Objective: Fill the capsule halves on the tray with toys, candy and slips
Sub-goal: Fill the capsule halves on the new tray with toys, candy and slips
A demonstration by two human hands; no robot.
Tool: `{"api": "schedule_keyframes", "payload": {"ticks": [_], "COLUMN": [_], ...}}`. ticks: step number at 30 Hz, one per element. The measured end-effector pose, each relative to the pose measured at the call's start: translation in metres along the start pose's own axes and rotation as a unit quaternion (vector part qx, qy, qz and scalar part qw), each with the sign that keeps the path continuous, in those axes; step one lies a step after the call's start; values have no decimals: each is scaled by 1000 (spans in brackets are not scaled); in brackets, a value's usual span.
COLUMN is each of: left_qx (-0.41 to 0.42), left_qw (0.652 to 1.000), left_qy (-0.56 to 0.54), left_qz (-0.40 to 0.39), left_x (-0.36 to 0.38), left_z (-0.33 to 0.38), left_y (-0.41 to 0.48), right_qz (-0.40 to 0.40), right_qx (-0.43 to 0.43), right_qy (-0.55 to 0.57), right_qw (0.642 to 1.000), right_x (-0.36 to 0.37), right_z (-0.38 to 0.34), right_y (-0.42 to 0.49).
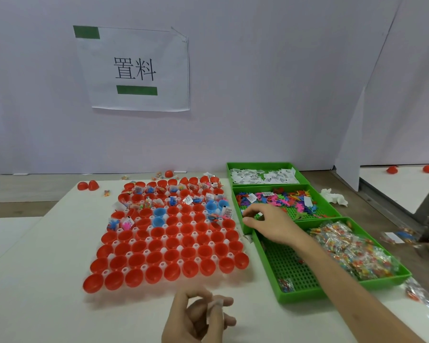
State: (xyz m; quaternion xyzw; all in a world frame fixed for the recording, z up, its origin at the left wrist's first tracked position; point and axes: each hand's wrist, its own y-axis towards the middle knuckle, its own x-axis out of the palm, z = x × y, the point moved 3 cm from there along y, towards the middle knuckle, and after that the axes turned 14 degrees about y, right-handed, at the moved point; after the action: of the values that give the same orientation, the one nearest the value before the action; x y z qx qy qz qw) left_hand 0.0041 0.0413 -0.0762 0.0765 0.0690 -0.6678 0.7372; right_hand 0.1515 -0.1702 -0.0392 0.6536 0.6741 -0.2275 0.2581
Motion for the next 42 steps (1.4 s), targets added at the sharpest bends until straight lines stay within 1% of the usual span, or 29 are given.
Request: {"api": "schedule_keyframes", "payload": {"ticks": [2, 7, 10, 13, 15, 16, 17, 18, 19, 20, 21, 22, 23, 25, 26, 27, 29, 30, 34, 37, 38, 39, 41, 42], "left_qx": [6, 15, 26, 39, 45, 45, 45, 42, 36, 30, 23, 16, 10, 1, -2, -1, 5, 8, 19, 18, 14, 11, 8, 7], "left_qw": [1000, 999, 996, 995, 995, 995, 995, 995, 996, 997, 998, 999, 999, 999, 999, 998, 996, 996, 998, 998, 998, 998, 997, 997], "left_qy": [3, 48, 76, 83, 90, 92, 93, 90, 84, 75, 62, 48, 36, 13, 3, -2, -8, -11, -4, -16, -29, -43, -63, -70], "left_qz": [-3, -22, -33, -24, -13, -9, -8, -10, -10, -9, -3, 10, 25, 48, 54, 60, 84, 90, 63, 50, 45, 40, 37, 35], "left_x": [1, -1, 2, 5, 5, 5, 5, 6, 6, 6, 6, 5, 3, 2, 2, 1, 0, 0, 3, 3, 3, 3, 3, 3], "left_z": [-2, -5, -3, 1, 4, 3, 3, 3, 3, 4, 4, 5, 5, 6, 6, 8, 10, 11, 11, 8, 7, 6, 3, 3], "left_y": [2, 7, 5, 1, 0, -1, -2, -2, -3, -3, -3, -2, -2, -3, -3, -4, -5, -6, -6, -6, -6, -6, -6, -5], "right_qz": [1, 26, 49, 119, 177, 188, 180, 154, 112, 51, -23, -98, -170, -282, -317, -342, -362, -362, -330, -318, -295, -256, -144, -89], "right_qx": [3, 16, 4, -18, -51, -78, -105, -128, -144, -152, -154, -147, -137, -124, -132, -141, -144, -145, -163, -161, -156, -146, -120, -109], "right_qy": [4, 6, 25, 38, -5, -6, 17, 55, 98, 149, 208, 259, 288, 274, 241, 210, 178, 172, 152, 140, 140, 146, 132, 96], "right_qw": [1000, 1000, 998, 992, 983, 979, 978, 978, 978, 976, 966, 949, 932, 911, 908, 905, 903, 904, 917, 924, 932, 944, 973, 985], "right_x": [0, 0, -1, -4, -10, -13, -15, -16, -17, -17, -16, -13, -10, 2, 9, 17, 31, 36, 45, 39, 31, 20, -7, -20], "right_z": [2, 9, 11, 9, 3, -3, -9, -16, -24, -32, -41, -49, -57, -66, -70, -72, -73, -74, -75, -77, -76, -72, -61, -53], "right_y": [1, 8, 8, 5, 0, -3, -6, -9, -13, -17, -23, -29, -36, -48, -52, -55, -57, -58, -59, -59, -57, -53, -43, -38]}}
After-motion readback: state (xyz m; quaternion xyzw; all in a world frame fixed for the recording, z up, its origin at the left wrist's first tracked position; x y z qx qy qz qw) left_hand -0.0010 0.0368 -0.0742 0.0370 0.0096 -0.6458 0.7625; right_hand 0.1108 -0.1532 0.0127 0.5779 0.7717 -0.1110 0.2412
